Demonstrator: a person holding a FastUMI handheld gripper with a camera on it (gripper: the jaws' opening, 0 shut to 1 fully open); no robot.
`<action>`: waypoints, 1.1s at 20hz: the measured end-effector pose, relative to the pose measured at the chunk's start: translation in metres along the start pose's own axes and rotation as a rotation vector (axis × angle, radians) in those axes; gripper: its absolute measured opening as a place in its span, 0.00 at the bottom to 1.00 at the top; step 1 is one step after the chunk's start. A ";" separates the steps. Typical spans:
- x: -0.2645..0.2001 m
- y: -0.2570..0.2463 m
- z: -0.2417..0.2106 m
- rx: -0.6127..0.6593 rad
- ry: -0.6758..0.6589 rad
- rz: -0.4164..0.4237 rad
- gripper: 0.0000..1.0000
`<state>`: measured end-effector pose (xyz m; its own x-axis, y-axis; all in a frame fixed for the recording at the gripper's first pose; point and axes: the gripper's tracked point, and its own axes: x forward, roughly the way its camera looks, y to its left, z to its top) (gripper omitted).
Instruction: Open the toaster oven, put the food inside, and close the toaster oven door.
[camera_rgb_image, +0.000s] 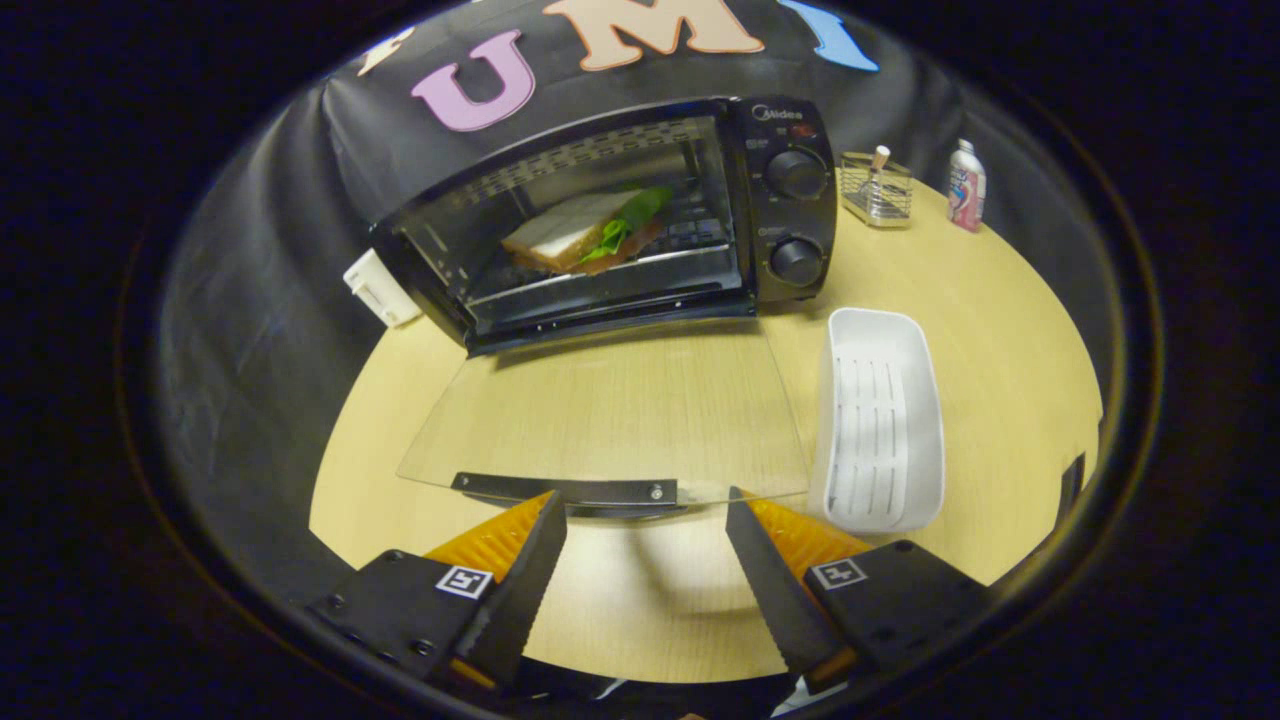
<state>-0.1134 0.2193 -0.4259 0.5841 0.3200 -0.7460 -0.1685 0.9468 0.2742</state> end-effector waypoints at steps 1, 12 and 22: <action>-0.003 0.002 0.005 0.002 -0.016 0.000 0.99; -0.030 0.022 0.091 0.016 -0.249 0.018 1.00; -0.026 0.034 0.160 0.045 -0.398 0.012 1.00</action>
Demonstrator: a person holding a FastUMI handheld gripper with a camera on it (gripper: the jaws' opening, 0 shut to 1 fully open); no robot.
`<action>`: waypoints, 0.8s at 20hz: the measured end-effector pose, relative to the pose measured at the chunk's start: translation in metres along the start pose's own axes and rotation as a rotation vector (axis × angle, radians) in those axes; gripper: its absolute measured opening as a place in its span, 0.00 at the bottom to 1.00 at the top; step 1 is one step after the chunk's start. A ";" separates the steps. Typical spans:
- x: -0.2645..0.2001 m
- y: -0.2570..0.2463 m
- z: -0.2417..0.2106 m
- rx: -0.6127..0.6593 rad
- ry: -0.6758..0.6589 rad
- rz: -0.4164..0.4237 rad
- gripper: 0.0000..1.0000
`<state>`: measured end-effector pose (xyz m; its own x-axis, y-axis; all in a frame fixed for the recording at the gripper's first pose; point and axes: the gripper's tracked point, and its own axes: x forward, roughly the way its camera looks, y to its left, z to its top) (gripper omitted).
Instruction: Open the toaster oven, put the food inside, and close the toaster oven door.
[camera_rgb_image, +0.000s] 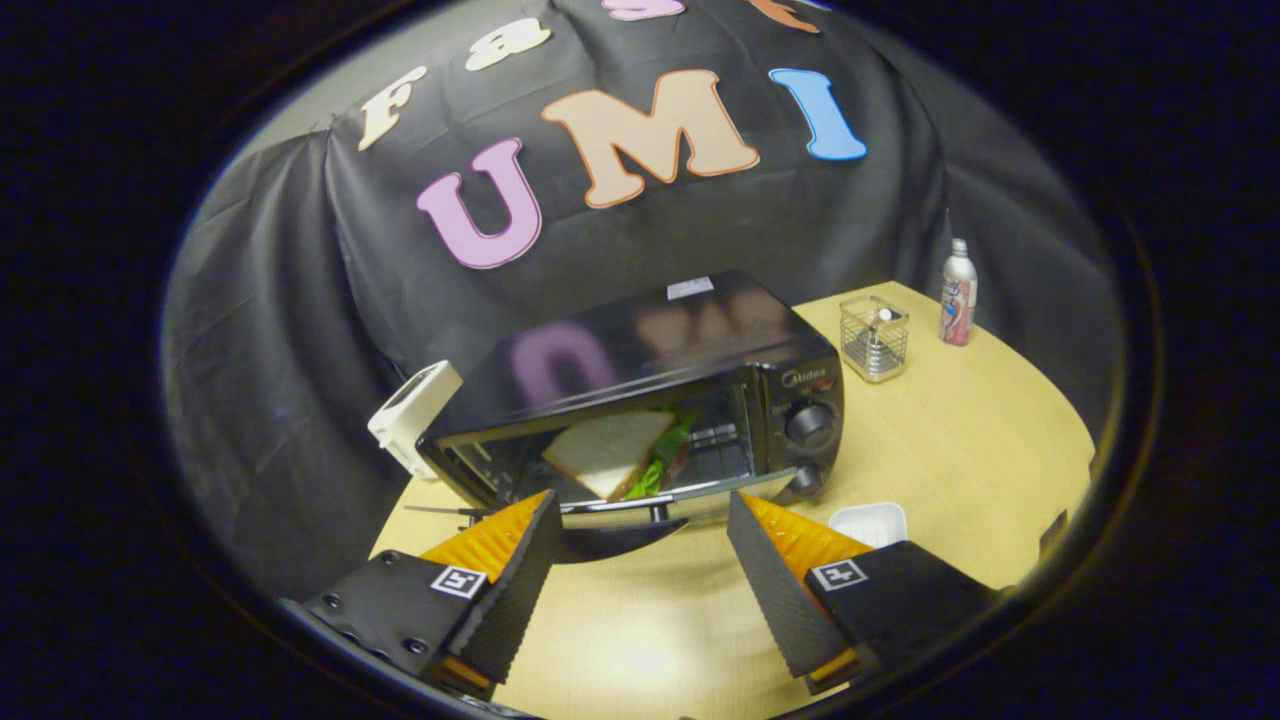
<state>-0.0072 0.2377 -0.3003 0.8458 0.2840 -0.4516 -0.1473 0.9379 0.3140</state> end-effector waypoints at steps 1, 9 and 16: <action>0.004 0.001 0.006 -0.004 -0.017 -0.001 1.00; 0.039 0.008 0.043 -0.078 -0.112 -0.001 1.00; 0.043 0.009 0.047 -0.107 -0.136 -0.001 1.00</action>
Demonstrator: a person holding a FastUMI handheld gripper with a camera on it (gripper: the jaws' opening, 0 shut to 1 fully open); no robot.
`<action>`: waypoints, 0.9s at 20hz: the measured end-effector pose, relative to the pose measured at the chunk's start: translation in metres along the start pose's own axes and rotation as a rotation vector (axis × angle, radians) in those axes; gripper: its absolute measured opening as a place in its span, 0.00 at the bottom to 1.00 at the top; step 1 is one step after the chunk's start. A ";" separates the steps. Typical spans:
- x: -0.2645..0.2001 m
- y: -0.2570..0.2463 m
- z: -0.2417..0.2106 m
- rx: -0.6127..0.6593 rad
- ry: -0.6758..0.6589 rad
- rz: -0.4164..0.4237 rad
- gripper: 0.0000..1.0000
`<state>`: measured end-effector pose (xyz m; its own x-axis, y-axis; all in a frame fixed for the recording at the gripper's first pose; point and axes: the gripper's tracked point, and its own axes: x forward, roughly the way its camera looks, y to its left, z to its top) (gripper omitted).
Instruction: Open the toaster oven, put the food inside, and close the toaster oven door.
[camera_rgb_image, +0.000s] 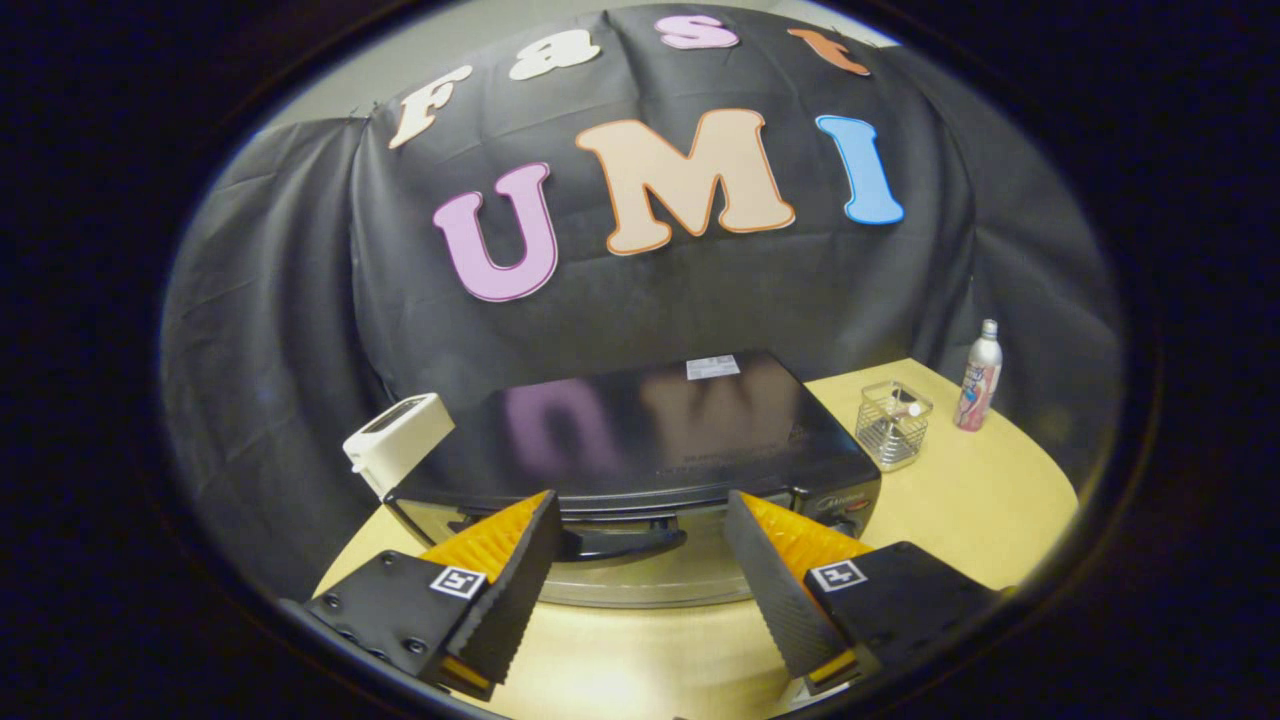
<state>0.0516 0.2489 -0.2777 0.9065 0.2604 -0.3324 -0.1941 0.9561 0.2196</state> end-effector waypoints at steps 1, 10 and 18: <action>0.000 0.000 0.000 -0.002 -0.001 0.000 1.00; -0.031 0.000 0.032 -0.083 -0.030 -0.024 0.99; -0.119 0.014 0.109 -0.184 -0.191 0.005 0.99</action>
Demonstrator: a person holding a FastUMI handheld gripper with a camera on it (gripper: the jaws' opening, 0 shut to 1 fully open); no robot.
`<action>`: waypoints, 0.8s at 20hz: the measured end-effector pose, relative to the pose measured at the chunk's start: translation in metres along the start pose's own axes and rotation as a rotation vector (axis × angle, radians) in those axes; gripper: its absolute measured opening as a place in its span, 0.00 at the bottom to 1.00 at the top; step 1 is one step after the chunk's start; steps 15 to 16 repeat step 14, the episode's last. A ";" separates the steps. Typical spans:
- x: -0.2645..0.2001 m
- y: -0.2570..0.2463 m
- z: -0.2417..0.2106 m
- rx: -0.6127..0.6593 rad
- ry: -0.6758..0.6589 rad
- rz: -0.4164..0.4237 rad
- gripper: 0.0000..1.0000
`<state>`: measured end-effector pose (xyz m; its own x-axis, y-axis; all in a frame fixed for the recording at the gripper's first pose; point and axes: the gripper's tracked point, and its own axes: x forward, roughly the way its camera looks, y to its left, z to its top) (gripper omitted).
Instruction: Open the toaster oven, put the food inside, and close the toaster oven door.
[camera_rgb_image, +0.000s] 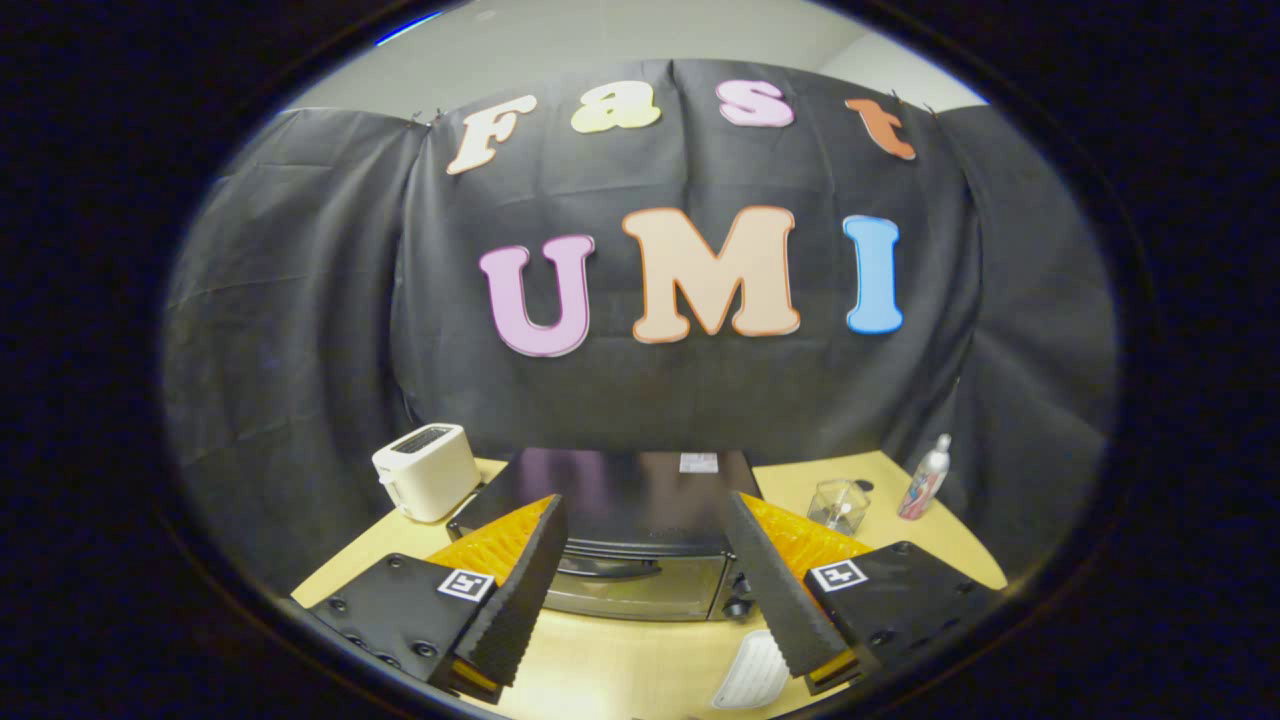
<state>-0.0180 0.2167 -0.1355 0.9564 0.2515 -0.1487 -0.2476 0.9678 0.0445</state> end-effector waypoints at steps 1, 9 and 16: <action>-0.008 0.000 0.005 0.001 -0.019 -0.008 0.99; -0.038 -0.009 0.005 0.040 -0.046 -0.046 0.99; -0.052 -0.030 0.020 0.046 -0.097 -0.110 0.99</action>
